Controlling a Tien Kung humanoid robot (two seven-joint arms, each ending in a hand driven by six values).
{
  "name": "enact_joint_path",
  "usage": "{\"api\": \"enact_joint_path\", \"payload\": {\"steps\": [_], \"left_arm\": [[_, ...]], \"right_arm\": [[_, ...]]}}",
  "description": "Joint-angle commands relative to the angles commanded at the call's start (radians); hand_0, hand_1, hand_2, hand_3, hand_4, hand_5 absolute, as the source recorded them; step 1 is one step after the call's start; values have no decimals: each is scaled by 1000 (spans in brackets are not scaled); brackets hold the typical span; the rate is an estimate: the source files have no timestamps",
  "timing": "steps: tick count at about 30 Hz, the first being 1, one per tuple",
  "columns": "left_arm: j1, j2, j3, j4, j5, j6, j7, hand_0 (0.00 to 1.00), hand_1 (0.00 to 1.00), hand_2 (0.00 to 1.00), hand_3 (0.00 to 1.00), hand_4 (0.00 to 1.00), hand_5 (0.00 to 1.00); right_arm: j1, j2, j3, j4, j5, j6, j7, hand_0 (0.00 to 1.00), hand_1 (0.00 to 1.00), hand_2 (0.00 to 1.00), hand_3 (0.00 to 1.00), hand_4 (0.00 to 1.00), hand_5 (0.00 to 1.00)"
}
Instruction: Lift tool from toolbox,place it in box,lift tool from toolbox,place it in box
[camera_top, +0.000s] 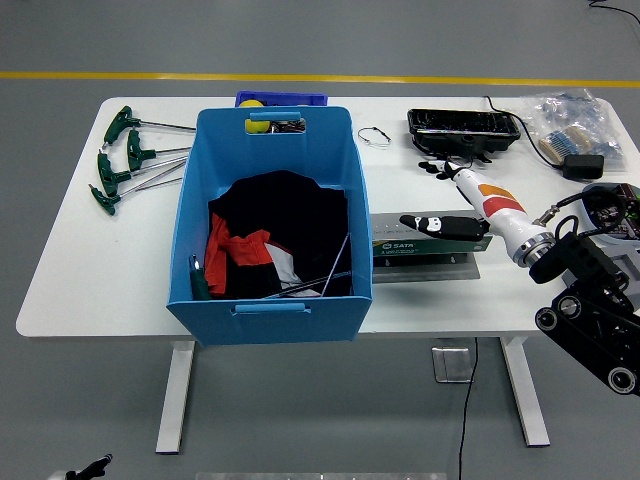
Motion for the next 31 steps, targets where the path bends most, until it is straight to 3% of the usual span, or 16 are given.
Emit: {"api": "enact_joint_path", "payload": {"steps": [5,14,20,31], "left_arm": [[0,-1,21,0,-27,1,-5,864,857,834,613,726,551],[-3,0,54,0,-66,0,-15,864,856,833,616,728,553],[-6,1,64,0,-79,1,-19,864,855,833,615,728,553],[-7,1,76,0,-94,0,-24,863,855,834,616,727,550]], "right_arm": [[-15,19,13,-85,140,-45,65,859,824,870,895,998,720],[-72,49,133,-129,507,-116,237,857,823,866,895,998,730],[-117,48,255,-154,727,-119,262,853,817,862,880,998,730],[-201,47,451,-243,529,-123,257,853,819,862,874,998,714]]}}
